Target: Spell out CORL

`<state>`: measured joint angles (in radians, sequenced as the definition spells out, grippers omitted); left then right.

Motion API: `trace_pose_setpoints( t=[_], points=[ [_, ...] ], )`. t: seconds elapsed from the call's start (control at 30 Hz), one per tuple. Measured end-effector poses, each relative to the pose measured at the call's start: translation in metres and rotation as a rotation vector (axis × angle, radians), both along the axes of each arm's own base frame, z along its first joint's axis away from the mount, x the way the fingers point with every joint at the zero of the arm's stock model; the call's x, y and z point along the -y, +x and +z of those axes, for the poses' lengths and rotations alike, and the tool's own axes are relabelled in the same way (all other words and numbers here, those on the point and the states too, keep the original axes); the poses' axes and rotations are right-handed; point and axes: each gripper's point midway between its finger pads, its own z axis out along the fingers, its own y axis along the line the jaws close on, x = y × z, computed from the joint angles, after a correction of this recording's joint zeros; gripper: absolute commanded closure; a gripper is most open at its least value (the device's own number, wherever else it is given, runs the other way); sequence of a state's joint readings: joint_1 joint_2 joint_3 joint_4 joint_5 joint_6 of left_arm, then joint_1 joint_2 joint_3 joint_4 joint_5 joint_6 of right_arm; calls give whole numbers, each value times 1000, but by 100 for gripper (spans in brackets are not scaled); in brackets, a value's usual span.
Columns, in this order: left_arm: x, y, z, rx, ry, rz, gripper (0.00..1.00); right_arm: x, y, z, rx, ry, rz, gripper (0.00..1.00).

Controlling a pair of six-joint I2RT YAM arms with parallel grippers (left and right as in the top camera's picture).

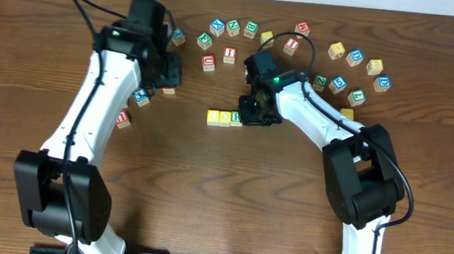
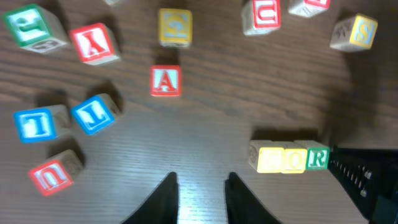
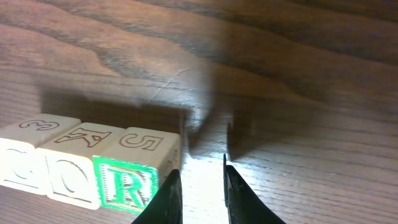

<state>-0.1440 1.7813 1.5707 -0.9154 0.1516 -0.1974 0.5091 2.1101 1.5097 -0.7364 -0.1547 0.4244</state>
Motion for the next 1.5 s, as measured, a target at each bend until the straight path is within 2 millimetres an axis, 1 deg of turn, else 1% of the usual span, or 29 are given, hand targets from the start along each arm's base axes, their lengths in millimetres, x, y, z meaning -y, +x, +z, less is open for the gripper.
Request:
trace_pose_setpoints(
  t=[0.03, 0.07, 0.1, 0.17, 0.23, 0.3, 0.33, 0.47, 0.57, 0.67, 0.77, 1.0, 1.13, 1.2, 1.27, 1.4, 1.5],
  points=[
    [7, -4, -7, -16, -3, -4, 81, 2, 1, 0, -5, 2, -2, 80],
    [10, -4, -10, -13, -7, -3, 81, 4, 1, 0, -6, 3, -5, 80],
    [13, -3, -14, -5, -11, 0, 85, 6, 2, 0, -8, 3, -8, 80],
    [17, -5, -25, -12, -20, -1, 89, 11, 3, 0, -13, 1, -18, 78],
    [21, -11, -36, -36, -42, 2, 90, 17, 4, -1, -22, -3, -29, 77],
    [24, -13, -43, -41, -65, 1, 90, 21, 5, -1, -27, -5, -37, 76],
    [26, -14, -47, -44, -74, 1, 91, 23, 6, -1, -29, -6, -43, 71],
    [28, -21, -60, -66, -93, -1, 92, 28, 6, -2, -37, -4, -38, 65],
    [28, -25, -67, -78, -96, 2, 92, 28, 5, -1, -39, 0, -29, 59],
    [29, -30, -74, -93, -98, 6, 92, 27, 5, -1, -40, 3, -24, 56],
    [33, -34, -80, -100, -99, 0, 92, 27, 5, -1, -41, 5, -24, 55],
    [54, -38, -87, -86, -99, -28, 92, 27, 5, -1, -40, 5, -23, 54],
    [55, -35, -91, -75, -98, -7, 92, 27, 5, -1, -39, 5, -20, 53],
    [55, -31, -94, -69, -95, 1, 92, 27, 5, -1, -39, 4, -20, 51],
    [55, -30, -100, -78, -95, 7, 92, 27, 5, -1, -39, 4, -18, 48],
    [57, -30, -115, -109, -98, 12, 92, 27, 5, -1, -37, 3, -13, 48],
    [60, -30, -122, -126, -114, 8, 92, 27, 5, -1, -37, 3, -13, 48]
  ],
)
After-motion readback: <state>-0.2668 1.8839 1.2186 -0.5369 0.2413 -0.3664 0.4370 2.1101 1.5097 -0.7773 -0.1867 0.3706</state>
